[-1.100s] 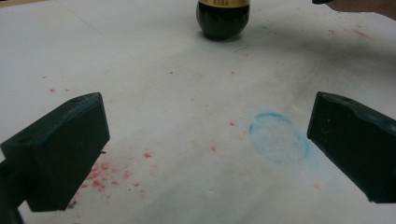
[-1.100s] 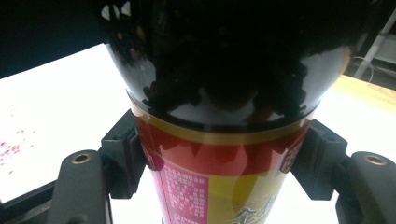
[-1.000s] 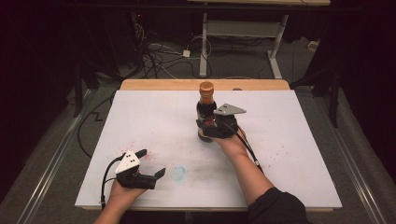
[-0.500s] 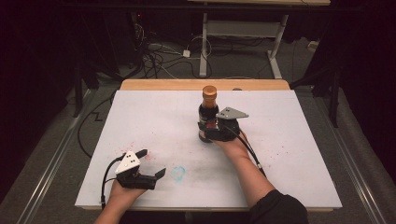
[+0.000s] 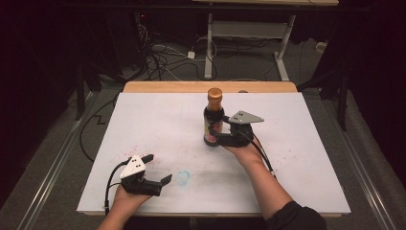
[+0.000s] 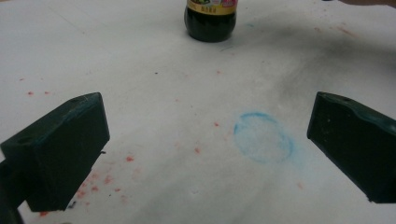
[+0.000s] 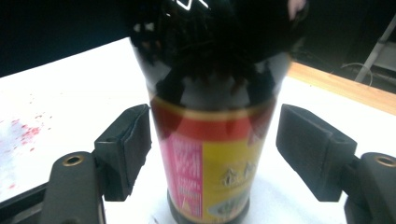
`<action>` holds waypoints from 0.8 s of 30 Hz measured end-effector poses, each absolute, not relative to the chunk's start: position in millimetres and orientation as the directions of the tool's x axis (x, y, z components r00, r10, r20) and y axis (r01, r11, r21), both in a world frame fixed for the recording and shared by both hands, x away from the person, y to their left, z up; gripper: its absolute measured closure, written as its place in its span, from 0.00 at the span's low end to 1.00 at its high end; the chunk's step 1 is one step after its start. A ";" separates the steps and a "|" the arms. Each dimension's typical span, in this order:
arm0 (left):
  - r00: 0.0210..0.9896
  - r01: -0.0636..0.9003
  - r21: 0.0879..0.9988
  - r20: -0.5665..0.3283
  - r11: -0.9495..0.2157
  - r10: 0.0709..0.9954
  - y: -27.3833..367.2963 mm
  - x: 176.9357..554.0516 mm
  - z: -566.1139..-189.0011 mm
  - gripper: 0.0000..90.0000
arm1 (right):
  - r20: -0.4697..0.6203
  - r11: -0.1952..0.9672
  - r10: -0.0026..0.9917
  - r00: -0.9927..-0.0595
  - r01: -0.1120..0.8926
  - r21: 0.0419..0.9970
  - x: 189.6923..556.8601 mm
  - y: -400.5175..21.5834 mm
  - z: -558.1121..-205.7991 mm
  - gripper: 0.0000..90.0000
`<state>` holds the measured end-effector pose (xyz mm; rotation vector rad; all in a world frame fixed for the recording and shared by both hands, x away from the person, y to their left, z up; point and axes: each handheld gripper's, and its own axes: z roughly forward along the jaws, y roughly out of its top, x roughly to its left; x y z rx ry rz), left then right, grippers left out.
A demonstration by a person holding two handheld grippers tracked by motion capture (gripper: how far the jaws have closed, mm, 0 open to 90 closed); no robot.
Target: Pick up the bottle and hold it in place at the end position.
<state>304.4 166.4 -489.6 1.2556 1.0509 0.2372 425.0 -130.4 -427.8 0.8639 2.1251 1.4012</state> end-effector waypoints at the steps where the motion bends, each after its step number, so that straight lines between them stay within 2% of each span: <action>1: 0.543 0.376 0.857 -0.512 0.352 0.665 165.8 305.3 -488.6 0.00 | -0.023 0.284 0.706 -0.708 0.253 0.925 423.2 -132.4 -427.4 0.37; 5: 0.540 0.366 0.869 -0.490 0.333 0.684 160.7 311.0 -487.6 0.00 | -0.026 0.274 0.697 -0.716 0.234 0.933 413.7 -142.6 -426.5 0.50; 7: 0.540 0.370 0.869 -0.488 0.328 0.685 158.7 313.6 -487.8 0.00 | -0.025 0.270 0.697 -0.717 0.230 0.935 411.1 -144.9 -426.6 0.52; 8: 0.528 0.366 0.876 -0.474 0.315 0.705 154.7 318.1 -488.2 0.00 | -0.029 0.267 0.696 -0.717 0.221 0.938 406.2 -149.2 -426.9 0.59; 10: 0.524 0.375 0.869 -0.486 0.322 0.700 153.0 320.2 -487.4 0.00 | -0.018 0.261 0.693 -0.720 0.228 0.938 403.2 -152.3 -426.6 0.66; 11: 0.525 0.382 0.864 -0.495 0.328 0.693 151.8 321.4 -486.6 0.00 | -0.018 0.261 0.693 -0.720 0.228 0.938 403.2 -152.3 -426.6 0.66; 12: 0.529 0.381 0.865 -0.493 0.327 0.691 149.1 323.5 -485.7 0.00 | -0.006 0.252 0.697 -0.717 0.238 0.938 401.0 -155.2 -425.5 0.72; 14: 0.533 0.384 0.867 -0.489 0.318 0.690 145.0 326.9 -484.2 0.00 | -0.007 0.251 0.700 -0.714 0.236 0.939 400.1 -156.6 -425.0 0.73; 24: 0.563 0.387 0.870 -0.485 0.305 0.670 115.7 355.1 -473.8 0.00 | 0.001 0.226 0.718 -0.697 0.235 0.946 392.3 -166.6 -420.8 0.94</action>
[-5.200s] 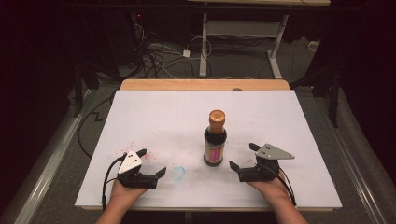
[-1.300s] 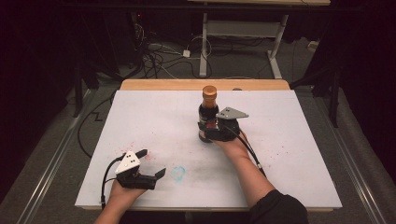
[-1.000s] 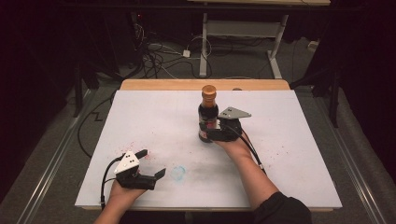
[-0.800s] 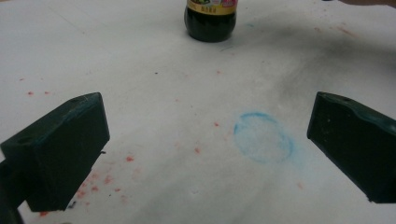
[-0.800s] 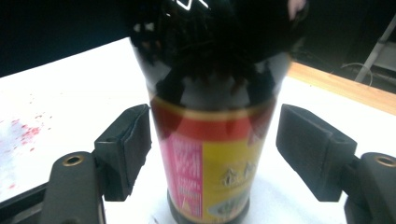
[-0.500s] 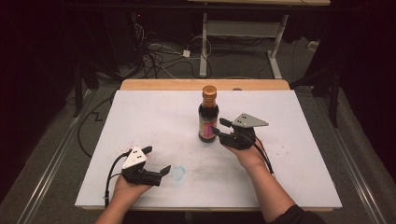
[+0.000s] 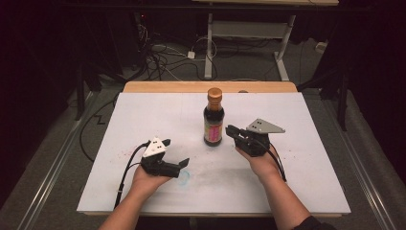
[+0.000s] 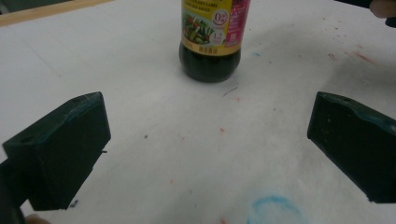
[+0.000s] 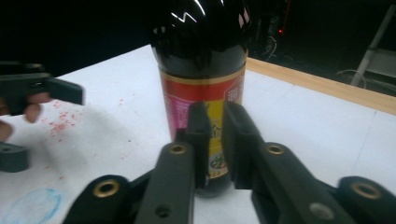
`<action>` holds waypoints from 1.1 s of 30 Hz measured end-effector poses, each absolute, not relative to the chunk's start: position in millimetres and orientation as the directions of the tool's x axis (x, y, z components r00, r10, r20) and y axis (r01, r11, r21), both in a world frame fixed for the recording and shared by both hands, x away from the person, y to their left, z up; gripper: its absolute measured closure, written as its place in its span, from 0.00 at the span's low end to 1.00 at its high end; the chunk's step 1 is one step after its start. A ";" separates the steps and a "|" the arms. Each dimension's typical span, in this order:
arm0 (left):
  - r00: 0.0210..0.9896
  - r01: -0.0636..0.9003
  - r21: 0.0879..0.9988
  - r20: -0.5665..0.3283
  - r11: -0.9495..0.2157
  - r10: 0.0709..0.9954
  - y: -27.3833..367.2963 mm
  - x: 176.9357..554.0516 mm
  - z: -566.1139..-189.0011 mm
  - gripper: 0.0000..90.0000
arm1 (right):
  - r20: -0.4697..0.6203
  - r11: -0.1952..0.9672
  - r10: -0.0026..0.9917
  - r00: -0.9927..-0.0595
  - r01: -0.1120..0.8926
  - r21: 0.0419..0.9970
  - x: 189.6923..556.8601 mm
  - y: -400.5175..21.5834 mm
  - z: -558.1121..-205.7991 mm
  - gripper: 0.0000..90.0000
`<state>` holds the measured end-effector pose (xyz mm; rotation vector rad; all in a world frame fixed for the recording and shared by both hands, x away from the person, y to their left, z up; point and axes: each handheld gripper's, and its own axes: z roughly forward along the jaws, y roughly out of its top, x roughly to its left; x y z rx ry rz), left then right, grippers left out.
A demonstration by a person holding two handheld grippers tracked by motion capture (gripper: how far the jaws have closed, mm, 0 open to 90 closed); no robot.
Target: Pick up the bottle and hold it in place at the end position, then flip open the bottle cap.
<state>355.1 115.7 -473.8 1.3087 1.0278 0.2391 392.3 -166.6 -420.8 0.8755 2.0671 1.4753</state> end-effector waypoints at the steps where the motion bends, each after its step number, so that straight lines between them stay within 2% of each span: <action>1: 0.563 0.389 0.870 -0.484 0.303 0.669 113.0 357.2 -472.9 0.00 | -0.008 0.230 0.717 -0.697 0.225 0.947 391.7 -167.0 -420.7 0.96; 3: 0.568 0.395 0.870 -0.484 0.296 0.666 105.7 362.9 -469.3 0.00 | -0.005 0.225 0.715 -0.699 0.224 0.948 390.0 -168.8 -420.7 1.00; 16: 0.592 0.400 0.863 -0.501 0.310 0.631 73.1 397.1 -447.0 0.00 | -0.007 0.244 0.709 -0.705 0.235 0.941 391.7 -176.6 -418.0 1.00; 33: 0.585 0.411 0.860 -0.504 0.303 0.636 52.8 431.0 -452.0 0.00 | -0.007 0.244 0.693 -0.721 0.225 0.943 394.6 -182.8 -402.3 1.00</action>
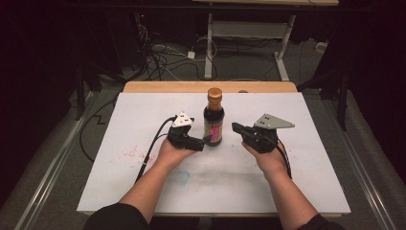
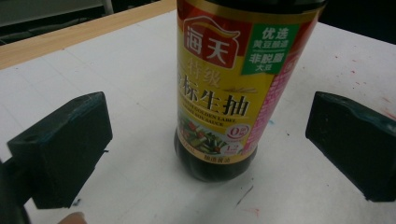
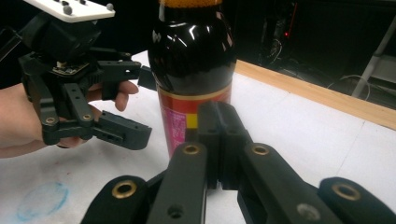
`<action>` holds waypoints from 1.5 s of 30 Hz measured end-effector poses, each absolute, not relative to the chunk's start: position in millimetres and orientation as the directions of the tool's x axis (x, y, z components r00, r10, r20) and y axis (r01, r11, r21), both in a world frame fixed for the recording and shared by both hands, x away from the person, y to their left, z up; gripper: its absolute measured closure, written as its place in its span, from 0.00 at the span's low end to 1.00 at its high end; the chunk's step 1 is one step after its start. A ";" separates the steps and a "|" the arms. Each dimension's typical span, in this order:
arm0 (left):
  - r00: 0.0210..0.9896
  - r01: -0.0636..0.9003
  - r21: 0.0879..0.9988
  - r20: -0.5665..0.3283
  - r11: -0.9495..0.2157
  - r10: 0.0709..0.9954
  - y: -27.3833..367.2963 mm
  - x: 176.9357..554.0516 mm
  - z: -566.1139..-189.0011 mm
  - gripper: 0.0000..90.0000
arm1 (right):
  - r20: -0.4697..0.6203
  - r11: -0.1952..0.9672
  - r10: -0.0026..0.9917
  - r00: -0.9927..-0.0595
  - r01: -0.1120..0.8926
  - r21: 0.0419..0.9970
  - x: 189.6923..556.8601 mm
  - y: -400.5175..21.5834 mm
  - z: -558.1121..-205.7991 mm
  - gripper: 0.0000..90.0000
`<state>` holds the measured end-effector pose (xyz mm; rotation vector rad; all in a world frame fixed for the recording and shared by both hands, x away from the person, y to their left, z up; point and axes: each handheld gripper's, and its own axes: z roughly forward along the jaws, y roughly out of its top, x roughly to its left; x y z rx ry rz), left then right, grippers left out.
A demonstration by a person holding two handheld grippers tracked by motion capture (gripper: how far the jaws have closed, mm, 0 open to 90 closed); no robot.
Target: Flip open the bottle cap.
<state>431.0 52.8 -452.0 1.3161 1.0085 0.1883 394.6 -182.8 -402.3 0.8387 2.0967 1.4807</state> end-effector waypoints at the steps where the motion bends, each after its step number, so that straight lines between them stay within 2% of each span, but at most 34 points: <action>1: 0.582 0.412 0.857 -0.508 0.309 0.634 51.5 432.4 -452.4 0.00 | -0.006 0.243 0.693 -0.721 0.226 0.943 394.9 -182.8 -402.6 1.00; 22: 0.619 0.426 0.852 -0.520 0.304 0.589 28.1 448.5 -449.9 0.01 | 0.016 0.224 0.707 -0.707 0.246 0.943 397.1 -181.0 -391.7 1.00; 28: 0.640 0.405 0.862 -0.505 0.305 0.579 25.3 447.9 -446.7 0.16 | 0.020 0.226 0.703 -0.710 0.251 0.941 397.5 -178.8 -383.9 1.00; 32: 0.651 0.393 0.866 -0.500 0.309 0.572 23.8 446.1 -446.3 0.22 | 0.018 0.232 0.700 -0.714 0.250 0.940 398.5 -176.1 -383.4 1.00; 34: 0.660 0.385 0.872 -0.489 0.301 0.570 24.2 444.6 -446.0 0.29 | 0.023 0.230 0.698 -0.716 0.254 0.939 399.2 -174.6 -383.4 1.00; 45: 0.660 0.374 0.867 -0.498 0.329 0.563 24.4 443.4 -449.3 0.31 | 0.030 0.237 0.692 -0.722 0.265 0.935 403.2 -171.2 -384.8 1.00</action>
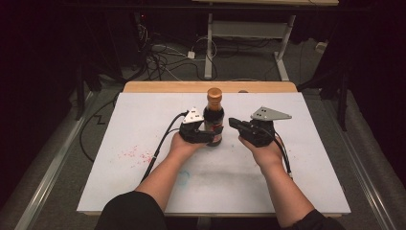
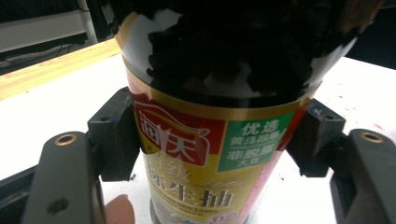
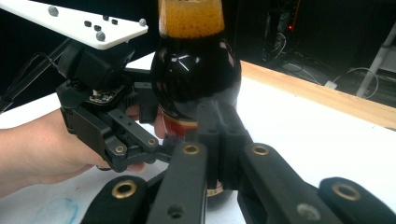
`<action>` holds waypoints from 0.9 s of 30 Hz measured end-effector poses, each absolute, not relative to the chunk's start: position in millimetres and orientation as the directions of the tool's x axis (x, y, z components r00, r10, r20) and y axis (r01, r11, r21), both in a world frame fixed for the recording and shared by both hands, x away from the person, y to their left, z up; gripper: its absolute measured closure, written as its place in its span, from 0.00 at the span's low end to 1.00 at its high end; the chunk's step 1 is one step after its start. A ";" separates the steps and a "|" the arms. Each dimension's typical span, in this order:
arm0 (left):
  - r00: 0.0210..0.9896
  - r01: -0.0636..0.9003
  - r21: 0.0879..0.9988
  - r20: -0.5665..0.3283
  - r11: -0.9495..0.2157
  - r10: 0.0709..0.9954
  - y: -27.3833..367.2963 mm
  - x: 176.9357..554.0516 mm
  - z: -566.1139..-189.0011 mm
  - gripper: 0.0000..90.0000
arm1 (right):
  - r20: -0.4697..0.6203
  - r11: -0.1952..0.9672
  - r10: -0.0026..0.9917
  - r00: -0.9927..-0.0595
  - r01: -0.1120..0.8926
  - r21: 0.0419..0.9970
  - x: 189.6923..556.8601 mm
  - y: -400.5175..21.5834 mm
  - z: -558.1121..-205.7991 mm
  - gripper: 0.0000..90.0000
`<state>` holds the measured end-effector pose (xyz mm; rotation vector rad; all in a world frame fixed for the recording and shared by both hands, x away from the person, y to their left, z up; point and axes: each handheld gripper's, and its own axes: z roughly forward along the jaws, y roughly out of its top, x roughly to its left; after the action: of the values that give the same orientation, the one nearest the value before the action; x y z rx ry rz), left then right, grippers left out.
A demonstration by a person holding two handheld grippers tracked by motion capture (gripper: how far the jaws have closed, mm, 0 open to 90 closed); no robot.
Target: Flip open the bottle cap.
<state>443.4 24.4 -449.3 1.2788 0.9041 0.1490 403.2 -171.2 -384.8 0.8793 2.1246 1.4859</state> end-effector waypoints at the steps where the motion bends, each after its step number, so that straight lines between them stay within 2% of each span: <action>1: 0.660 0.371 0.869 -0.496 0.329 0.564 24.4 443.2 -449.5 0.31 | 0.028 0.239 0.690 -0.724 0.264 0.935 403.5 -170.7 -383.9 1.00; 13: 0.657 0.371 0.871 -0.491 0.322 0.573 24.3 441.9 -449.1 0.31 | 0.016 0.236 0.671 -0.742 0.234 0.943 403.1 -164.2 -364.8 1.00; 14: 0.682 0.367 0.895 -0.444 0.253 0.581 28.8 441.9 -450.0 0.31 | 0.013 0.238 0.670 -0.743 0.232 0.943 403.0 -163.6 -363.6 1.00; 15: 0.686 0.365 0.900 -0.434 0.239 0.584 29.8 442.0 -450.3 0.31 | 0.010 0.241 0.668 -0.744 0.229 0.943 402.9 -163.0 -362.5 1.00; 16: 0.657 0.371 0.872 -0.490 0.320 0.573 24.4 441.9 -449.0 0.31 | 0.003 0.245 0.669 -0.743 0.225 0.943 402.7 -162.2 -361.1 1.00; 27: 0.656 0.370 0.877 -0.480 0.307 0.583 24.6 440.4 -448.3 0.31 | 0.008 0.235 0.671 -0.741 0.223 0.946 406.3 -158.0 -340.8 1.00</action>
<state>440.4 24.6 -448.3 1.3017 0.9095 0.1697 406.3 -158.0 -340.8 0.8216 2.1134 1.5151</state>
